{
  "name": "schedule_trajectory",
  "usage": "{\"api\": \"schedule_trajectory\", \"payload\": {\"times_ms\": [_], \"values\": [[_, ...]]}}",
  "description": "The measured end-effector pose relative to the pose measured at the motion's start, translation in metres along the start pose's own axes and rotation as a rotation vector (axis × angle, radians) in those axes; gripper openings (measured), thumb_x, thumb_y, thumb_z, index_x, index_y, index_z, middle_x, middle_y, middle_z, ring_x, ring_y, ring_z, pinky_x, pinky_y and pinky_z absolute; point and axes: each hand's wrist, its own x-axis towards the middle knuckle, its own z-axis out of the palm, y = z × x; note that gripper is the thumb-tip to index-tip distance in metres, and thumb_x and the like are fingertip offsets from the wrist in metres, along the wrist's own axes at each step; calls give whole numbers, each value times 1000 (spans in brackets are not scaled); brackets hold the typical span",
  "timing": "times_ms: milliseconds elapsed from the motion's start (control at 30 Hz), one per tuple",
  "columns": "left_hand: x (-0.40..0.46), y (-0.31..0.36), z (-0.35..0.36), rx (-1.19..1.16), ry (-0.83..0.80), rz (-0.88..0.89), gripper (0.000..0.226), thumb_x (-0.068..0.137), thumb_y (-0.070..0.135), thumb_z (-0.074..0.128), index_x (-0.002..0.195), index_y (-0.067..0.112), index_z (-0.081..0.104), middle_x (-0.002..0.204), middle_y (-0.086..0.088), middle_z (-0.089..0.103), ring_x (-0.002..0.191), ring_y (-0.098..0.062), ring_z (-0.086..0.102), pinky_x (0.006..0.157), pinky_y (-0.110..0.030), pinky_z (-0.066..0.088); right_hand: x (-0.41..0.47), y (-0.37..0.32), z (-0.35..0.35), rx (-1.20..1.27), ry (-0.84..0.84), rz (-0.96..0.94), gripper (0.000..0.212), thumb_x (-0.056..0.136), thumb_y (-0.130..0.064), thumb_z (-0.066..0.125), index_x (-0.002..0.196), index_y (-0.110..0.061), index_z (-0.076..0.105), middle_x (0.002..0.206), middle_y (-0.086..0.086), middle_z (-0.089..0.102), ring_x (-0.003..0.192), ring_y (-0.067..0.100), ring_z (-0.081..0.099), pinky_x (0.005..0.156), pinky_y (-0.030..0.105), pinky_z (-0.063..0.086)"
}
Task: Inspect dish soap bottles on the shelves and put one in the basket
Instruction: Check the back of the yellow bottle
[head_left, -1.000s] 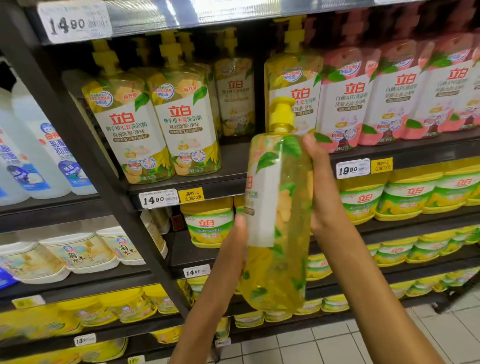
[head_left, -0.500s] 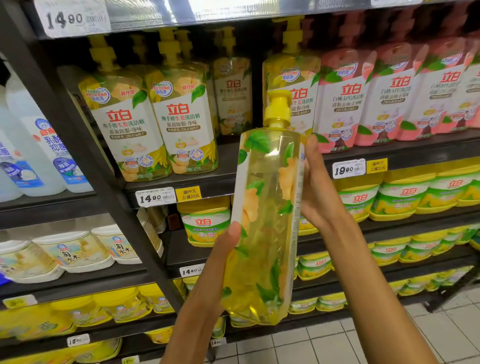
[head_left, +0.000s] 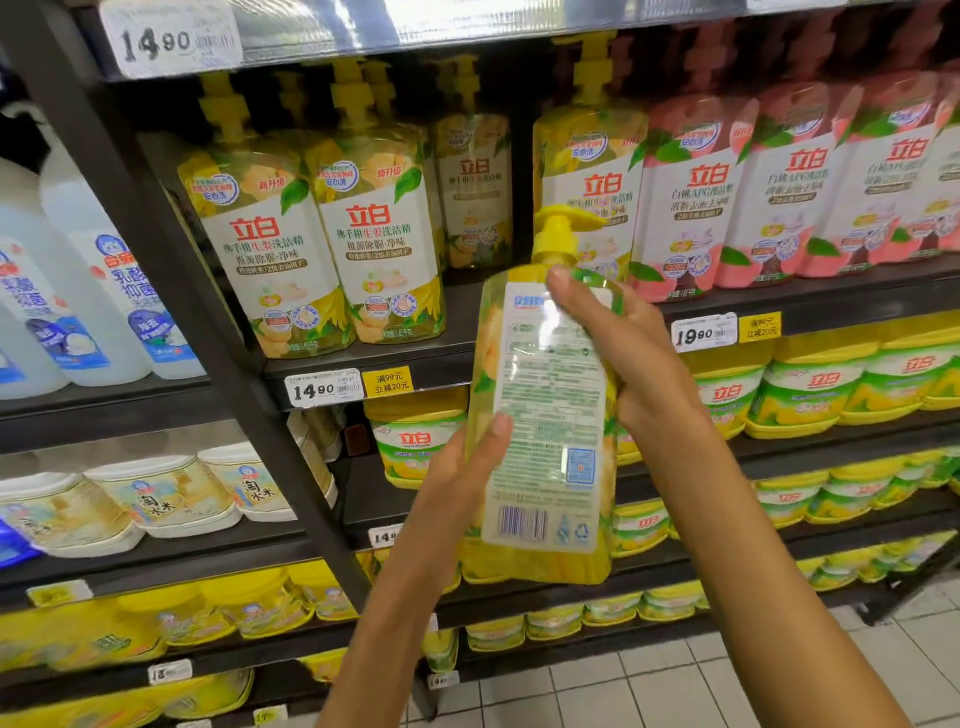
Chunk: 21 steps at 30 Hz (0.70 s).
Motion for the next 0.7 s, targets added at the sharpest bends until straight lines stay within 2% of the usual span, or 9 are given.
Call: {"api": "schedule_trajectory", "payload": {"times_ms": [100, 233, 300, 367, 467, 567, 700], "values": [[0, -3, 7, -65, 19, -31, 62, 65, 62, 60, 119, 32, 63, 108, 9, 73, 101, -9, 69, 90, -34, 52, 3, 1, -2, -47, 19, 77, 64, 80, -47, 73, 132, -13, 54, 112, 6, 72, 98, 20, 72, 91, 41, 56], [-1, -1, 5, -150, 38, -72, 55, 61, 66, 63, 107, 37, 70, 108, 8, 73, 100, -12, 70, 90, -40, 52, 0, 8, -17, 147, -139, 146, 40, 90, -37, 62, 120, -12, 64, 111, 8, 73, 102, 21, 70, 81, 32, 59], [-3, 0, 4, -188, 26, -83, 48, 64, 66, 62, 104, 42, 71, 109, 9, 73, 101, -11, 69, 88, -39, 53, -6, 18, -20, 212, -195, 241, 51, 85, -40, 63, 129, -14, 59, 121, 10, 69, 111, 24, 66, 85, 37, 58], [-6, 1, 4, -258, -21, -100, 35, 70, 60, 61, 99, 44, 73, 109, 6, 73, 101, -13, 70, 79, -34, 58, -10, 26, -20, 181, -205, 291, 60, 82, -41, 66, 135, -17, 54, 125, 8, 67, 114, 26, 65, 86, 40, 57], [-9, 1, 4, -303, -51, -136, 29, 73, 54, 59, 94, 43, 75, 107, 4, 74, 98, -15, 71, 69, -27, 58, -11, 26, -21, 159, -196, 342, 49, 84, -42, 66, 126, -18, 62, 119, 7, 70, 108, 25, 68, 82, 39, 59], [-10, 3, 0, -304, -85, -145, 28, 74, 54, 58, 95, 43, 75, 106, 4, 74, 98, -14, 71, 70, -25, 58, -10, 22, -23, 171, -178, 385, 41, 85, -43, 65, 118, -19, 67, 112, 6, 73, 99, 24, 72, 71, 37, 60], [-11, 4, -1, -299, -134, -133, 30, 72, 55, 60, 96, 44, 74, 108, 2, 74, 100, -17, 70, 73, -30, 58, -10, 17, -23, 185, -179, 408, 33, 90, -39, 62, 113, -16, 68, 104, 7, 76, 89, 21, 74, 60, 32, 59]]}}
